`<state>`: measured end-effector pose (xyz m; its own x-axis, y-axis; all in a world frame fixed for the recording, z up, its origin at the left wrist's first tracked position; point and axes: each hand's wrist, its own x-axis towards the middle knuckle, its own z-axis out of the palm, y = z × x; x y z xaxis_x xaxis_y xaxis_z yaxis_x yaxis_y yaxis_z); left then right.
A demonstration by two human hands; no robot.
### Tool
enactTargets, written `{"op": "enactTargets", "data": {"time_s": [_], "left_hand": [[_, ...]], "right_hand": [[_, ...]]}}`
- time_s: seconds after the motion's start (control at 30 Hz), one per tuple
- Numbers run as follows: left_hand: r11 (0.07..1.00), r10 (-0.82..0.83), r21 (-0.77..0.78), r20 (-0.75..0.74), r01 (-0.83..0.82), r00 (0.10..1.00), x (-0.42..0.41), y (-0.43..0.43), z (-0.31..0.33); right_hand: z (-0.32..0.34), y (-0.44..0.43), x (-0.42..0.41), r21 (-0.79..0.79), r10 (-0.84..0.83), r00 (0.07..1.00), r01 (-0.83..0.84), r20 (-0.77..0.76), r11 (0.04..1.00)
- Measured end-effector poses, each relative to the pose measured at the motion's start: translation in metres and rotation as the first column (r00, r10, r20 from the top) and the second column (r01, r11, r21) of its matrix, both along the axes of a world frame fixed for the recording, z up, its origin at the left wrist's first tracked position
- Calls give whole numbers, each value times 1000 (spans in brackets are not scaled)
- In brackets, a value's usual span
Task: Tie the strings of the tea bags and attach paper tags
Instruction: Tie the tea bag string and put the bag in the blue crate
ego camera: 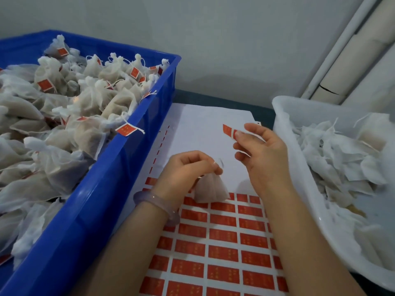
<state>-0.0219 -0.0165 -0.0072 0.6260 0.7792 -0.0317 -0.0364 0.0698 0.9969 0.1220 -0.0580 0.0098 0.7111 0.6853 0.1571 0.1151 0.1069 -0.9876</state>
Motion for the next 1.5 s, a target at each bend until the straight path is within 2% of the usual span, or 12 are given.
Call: {"op": "enactTargets", "data": {"time_s": [0.1, 0.2, 0.3, 0.37, 0.43, 0.53, 0.7, 0.87, 1.0, 1.1, 1.2, 1.5], "left_hand": [[997, 73, -19, 12, -73, 997, 1, -1, 0], [994, 95, -57, 33, -93, 995, 2, -1, 0], [992, 103, -81, 51, -99, 993, 3, 0, -1], [994, 87, -77, 94, -79, 992, 2, -1, -2], [991, 69, -123, 179, -47, 981, 1, -1, -1], [988, 89, -145, 203, -60, 975, 0, 0, 0], [960, 277, -94, 204, -263, 939, -3, 4, 0], [953, 294, 11, 204, -303, 934, -2, 6, -1], [972, 201, 89, 172, -218, 964, -2, 2, -1], [982, 113, 143, 79, -124, 990, 0, 1, -1], [982, 63, 176, 22, -65, 998, 1, 1, -2], [981, -48, 190, 13, 44, 999, 5, -5, -2]], "right_hand": [[-15, -14, -1, -20, -31, 999, 31, -34, 999], [-32, -27, -6, -25, -55, 985, 52, -164, 998], [-33, -38, -9, 77, 127, 953, -110, -274, 991], [-28, -43, -13, 114, 333, 930, -318, -154, 941], [-24, -45, -20, 10, 466, 882, -468, 74, 884], [-28, -44, -28, -131, 518, 812, -502, 268, 855], [-29, -45, -22, -171, 521, 815, -493, 252, 853], [-27, -46, -22, -204, 573, 781, -536, 248, 819], [-24, -46, -19, -55, 470, 861, -469, 193, 882], [-24, -46, -14, 37, 362, 920, -372, 151, 928], [-25, -44, -14, 51, 322, 939, -330, 120, 943], [-25, -43, -14, 0, 206, 964, -209, 166, 978]]}}
